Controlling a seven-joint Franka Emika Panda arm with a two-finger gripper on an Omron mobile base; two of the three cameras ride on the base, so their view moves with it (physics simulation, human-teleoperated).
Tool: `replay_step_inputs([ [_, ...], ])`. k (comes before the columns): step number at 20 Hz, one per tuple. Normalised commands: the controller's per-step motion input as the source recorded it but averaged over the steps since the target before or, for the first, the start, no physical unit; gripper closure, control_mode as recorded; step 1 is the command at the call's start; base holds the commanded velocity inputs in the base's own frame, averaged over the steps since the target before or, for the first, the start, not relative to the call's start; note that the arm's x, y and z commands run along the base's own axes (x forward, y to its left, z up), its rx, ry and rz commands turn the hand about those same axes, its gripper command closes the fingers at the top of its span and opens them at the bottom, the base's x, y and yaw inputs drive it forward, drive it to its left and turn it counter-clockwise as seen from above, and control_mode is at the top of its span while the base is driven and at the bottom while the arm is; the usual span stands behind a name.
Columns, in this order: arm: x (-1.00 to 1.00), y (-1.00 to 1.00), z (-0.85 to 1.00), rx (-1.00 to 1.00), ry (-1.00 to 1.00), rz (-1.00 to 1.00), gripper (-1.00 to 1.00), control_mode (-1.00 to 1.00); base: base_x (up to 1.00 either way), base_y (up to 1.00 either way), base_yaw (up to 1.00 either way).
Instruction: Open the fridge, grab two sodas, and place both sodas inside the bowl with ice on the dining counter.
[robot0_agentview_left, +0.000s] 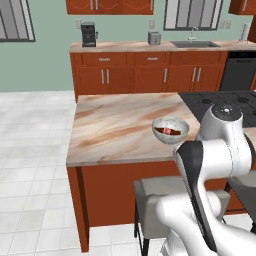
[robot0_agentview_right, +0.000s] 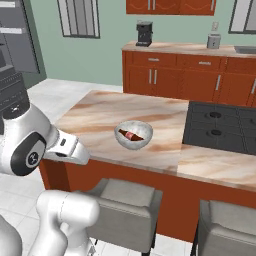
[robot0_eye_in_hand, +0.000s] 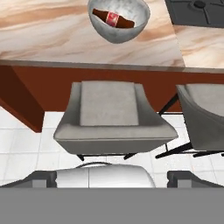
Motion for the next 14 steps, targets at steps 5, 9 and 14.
replay_step_inputs([
  [5, -0.07, 0.08, -0.06, -0.03, 0.00, -0.01, -1.00, -1.00, 0.00, 0.00, 0.00],
  [9, -0.12, 0.01, -0.06, -0.02, 0.00, 0.00, -1.00, -1.00, 0.00, 0.00, 0.00],
  [14, -0.26, 0.00, -0.06, 0.00, -0.04, 0.00, -1.00, 1.00, -0.57, 0.25, 0.00],
])
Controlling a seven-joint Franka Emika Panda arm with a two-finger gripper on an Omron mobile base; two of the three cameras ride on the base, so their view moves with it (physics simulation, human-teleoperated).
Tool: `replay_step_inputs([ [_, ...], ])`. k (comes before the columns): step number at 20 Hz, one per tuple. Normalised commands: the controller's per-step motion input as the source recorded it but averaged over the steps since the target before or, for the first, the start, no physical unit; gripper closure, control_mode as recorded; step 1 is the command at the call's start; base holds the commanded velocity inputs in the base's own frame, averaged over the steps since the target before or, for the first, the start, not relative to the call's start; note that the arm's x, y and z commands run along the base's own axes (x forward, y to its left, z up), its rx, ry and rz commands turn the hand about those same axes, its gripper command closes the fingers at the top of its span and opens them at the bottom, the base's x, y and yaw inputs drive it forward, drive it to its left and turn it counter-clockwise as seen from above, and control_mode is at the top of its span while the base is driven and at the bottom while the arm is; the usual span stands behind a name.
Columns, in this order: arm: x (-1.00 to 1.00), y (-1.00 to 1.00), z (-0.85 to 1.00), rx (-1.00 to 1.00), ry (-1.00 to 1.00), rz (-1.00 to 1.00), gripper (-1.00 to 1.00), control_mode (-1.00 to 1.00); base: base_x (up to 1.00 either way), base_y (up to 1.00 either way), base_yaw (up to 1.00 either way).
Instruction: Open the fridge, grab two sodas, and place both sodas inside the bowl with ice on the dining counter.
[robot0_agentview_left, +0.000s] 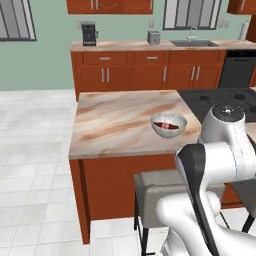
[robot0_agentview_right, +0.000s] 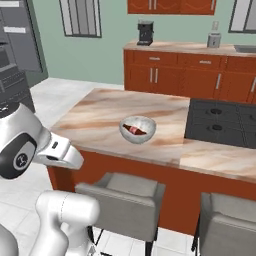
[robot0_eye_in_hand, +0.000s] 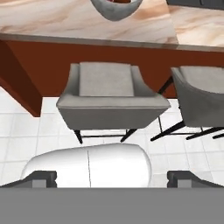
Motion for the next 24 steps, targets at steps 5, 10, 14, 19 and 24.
replay_step_inputs([
  [5, 0.00, 0.00, 0.00, 0.00, 0.00, 0.00, -1.00, 1.00, -0.94, 0.94, 0.00],
  [10, 0.00, 0.00, 0.00, 0.00, 0.00, 0.00, -1.00, 1.00, -0.52, 1.00, 0.02],
  [14, 0.00, 0.00, 0.00, 0.00, 0.00, 0.00, -1.00, 1.00, -0.08, 1.00, 0.01],
  [19, 0.00, 0.00, 0.00, 0.00, 0.00, 0.00, -1.00, 1.00, 0.14, 1.00, -0.04],
  [24, 0.00, 0.00, 0.00, 0.00, 0.00, 0.00, -1.00, 1.00, 0.47, 1.00, -0.07],
])
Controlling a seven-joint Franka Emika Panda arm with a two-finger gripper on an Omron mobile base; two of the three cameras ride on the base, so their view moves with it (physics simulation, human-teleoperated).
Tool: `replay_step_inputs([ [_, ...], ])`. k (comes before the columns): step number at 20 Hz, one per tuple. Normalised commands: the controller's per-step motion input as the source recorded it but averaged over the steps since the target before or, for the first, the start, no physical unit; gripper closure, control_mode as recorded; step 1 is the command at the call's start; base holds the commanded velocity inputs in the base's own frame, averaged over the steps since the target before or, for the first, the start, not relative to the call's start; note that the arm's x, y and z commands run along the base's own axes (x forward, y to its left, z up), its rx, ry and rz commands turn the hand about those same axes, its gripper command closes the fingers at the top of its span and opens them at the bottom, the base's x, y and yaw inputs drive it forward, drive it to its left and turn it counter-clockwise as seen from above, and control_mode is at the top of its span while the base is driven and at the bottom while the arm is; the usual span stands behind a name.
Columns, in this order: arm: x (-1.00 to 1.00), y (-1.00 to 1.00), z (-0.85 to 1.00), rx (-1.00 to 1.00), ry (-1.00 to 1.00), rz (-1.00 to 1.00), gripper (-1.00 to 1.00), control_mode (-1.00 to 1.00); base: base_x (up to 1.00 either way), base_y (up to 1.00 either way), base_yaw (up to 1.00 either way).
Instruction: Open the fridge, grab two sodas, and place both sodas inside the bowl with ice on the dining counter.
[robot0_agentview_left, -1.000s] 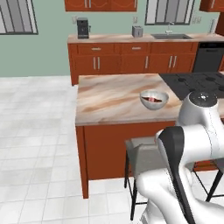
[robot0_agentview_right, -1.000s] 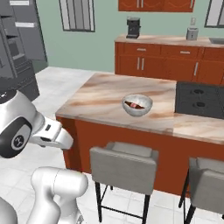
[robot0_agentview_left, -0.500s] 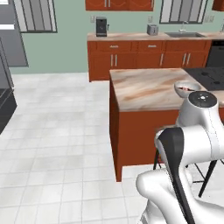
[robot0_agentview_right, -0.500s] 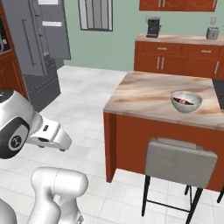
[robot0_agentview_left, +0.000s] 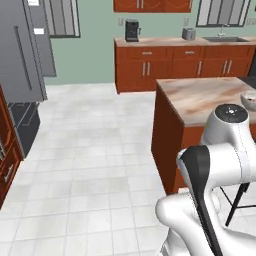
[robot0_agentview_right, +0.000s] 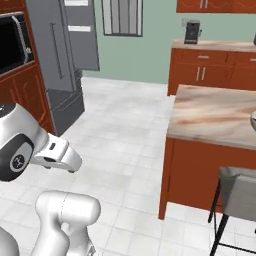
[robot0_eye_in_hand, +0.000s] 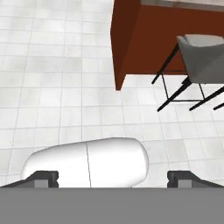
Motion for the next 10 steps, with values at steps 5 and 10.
replay_step_inputs([
  [5, 0.00, 0.00, 0.00, 0.00, 0.00, 0.00, -1.00, 1.00, 0.87, 0.97, -0.02],
  [10, 0.00, 0.00, 0.00, 0.00, 0.00, 0.00, -1.00, 1.00, 1.00, 0.61, 0.00],
])
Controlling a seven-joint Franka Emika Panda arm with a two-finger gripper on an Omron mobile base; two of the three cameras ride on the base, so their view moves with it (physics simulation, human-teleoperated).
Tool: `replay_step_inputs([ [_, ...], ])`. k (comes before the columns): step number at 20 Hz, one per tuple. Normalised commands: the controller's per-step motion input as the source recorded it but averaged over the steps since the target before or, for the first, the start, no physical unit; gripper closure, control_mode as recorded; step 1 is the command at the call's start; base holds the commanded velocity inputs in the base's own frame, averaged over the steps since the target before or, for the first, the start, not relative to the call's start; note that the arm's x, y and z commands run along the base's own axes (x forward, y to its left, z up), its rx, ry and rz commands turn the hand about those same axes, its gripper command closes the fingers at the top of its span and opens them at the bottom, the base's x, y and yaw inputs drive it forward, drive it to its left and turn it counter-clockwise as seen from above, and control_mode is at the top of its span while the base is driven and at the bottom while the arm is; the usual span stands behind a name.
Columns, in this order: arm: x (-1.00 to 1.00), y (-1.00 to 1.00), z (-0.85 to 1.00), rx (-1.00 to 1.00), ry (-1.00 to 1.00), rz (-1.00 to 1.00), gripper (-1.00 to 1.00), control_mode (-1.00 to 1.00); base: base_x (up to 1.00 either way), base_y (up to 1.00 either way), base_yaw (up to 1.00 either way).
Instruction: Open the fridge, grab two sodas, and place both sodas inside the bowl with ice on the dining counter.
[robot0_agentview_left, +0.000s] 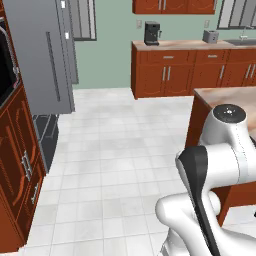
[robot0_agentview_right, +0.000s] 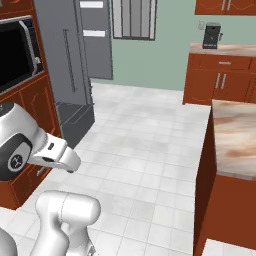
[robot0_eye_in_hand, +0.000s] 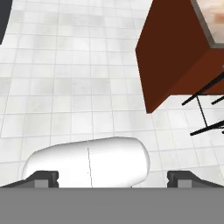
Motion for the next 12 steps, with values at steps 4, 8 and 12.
replay_step_inputs([
  [4, 0.00, 0.00, 0.00, 0.00, 0.00, 0.00, -1.00, 1.00, 1.00, 0.29, 0.01],
  [8, 0.00, 0.00, 0.00, 0.00, 0.00, 0.00, -1.00, 1.00, 1.00, -0.05, 0.06],
  [12, 0.00, 0.00, 0.00, 0.00, 0.00, 0.00, -1.00, 1.00, 1.00, -0.13, 0.07],
])
